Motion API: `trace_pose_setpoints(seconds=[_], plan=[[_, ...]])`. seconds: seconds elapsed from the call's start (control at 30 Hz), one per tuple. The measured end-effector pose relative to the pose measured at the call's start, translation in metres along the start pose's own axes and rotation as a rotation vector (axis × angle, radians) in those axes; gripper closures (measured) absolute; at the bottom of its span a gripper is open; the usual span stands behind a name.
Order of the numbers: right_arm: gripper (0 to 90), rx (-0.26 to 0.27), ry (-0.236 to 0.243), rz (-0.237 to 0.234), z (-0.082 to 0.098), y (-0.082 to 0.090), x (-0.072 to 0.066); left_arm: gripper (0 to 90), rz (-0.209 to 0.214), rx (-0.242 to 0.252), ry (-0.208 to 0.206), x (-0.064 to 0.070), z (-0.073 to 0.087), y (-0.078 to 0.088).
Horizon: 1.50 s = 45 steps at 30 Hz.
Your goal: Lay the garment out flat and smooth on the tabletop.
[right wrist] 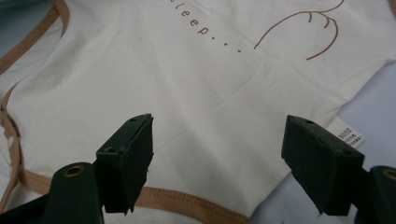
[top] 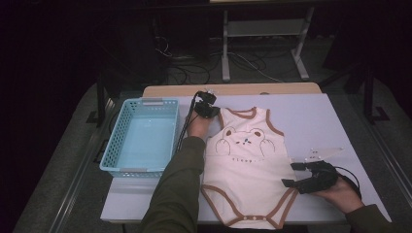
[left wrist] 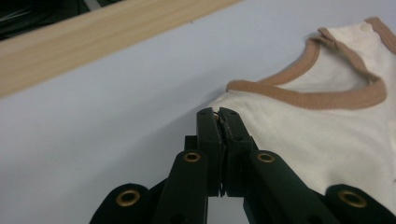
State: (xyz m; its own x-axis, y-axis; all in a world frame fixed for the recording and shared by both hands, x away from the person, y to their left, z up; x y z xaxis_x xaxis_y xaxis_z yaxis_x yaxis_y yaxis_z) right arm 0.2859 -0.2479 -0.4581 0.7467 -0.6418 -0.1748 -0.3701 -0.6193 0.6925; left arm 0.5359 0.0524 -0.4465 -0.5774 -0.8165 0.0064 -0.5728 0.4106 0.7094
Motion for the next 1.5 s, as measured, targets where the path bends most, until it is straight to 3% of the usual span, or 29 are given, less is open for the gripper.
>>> trace_pose_setpoints(seconds=[0.27,0.43,0.5,0.6,0.83,1.0,1.23,1.43,1.5], plan=[[24.2,0.003,0.002,0.003,0.000,0.000,0.000,87.6,-0.049,-0.029,-0.045,-0.006,-0.020,-0.006],[24.2,0.001,0.004,0.005,0.001,0.001,0.001,85.6,-0.062,-0.038,-0.061,-0.005,-0.022,-0.016],[24.2,0.001,0.001,0.003,0.002,0.001,0.001,78.1,-0.065,-0.058,-0.047,-0.005,-0.016,-0.020],[24.2,0.003,-0.003,0.004,0.002,0.001,0.002,70.2,-0.063,-0.048,-0.022,-0.004,-0.010,-0.015],[24.2,0.003,-0.001,0.007,0.002,0.001,0.001,68.8,-0.052,-0.051,0.015,0.004,0.012,0.009],[24.2,0.001,0.008,0.003,-0.001,0.000,0.000,63.5,-0.019,-0.051,0.014,0.020,0.032,0.032],[24.0,0.005,0.011,-0.004,-0.001,0.000,0.001,49.8,0.051,-0.024,0.001,0.031,0.040,0.050],[23.1,0.016,0.007,-0.007,-0.002,0.000,0.003,38.6,0.126,0.031,0.009,0.046,0.048,0.067],[22.7,0.018,0.008,-0.008,-0.002,-0.001,0.003,35.2,0.133,0.028,-0.008,0.048,0.050,0.071]])
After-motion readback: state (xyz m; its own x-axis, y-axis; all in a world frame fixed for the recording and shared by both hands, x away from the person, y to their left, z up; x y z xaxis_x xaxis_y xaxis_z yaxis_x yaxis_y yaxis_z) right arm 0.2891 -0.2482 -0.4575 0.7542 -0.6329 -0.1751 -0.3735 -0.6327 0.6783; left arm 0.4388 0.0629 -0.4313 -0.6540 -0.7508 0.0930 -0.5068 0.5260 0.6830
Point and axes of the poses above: each handheld gripper's, and its own axes: y roughly backward along the jaws, z roughly out of its underside, x roughly to its right, the point moved 4 cm from there along -y, roughly forward along the jaws
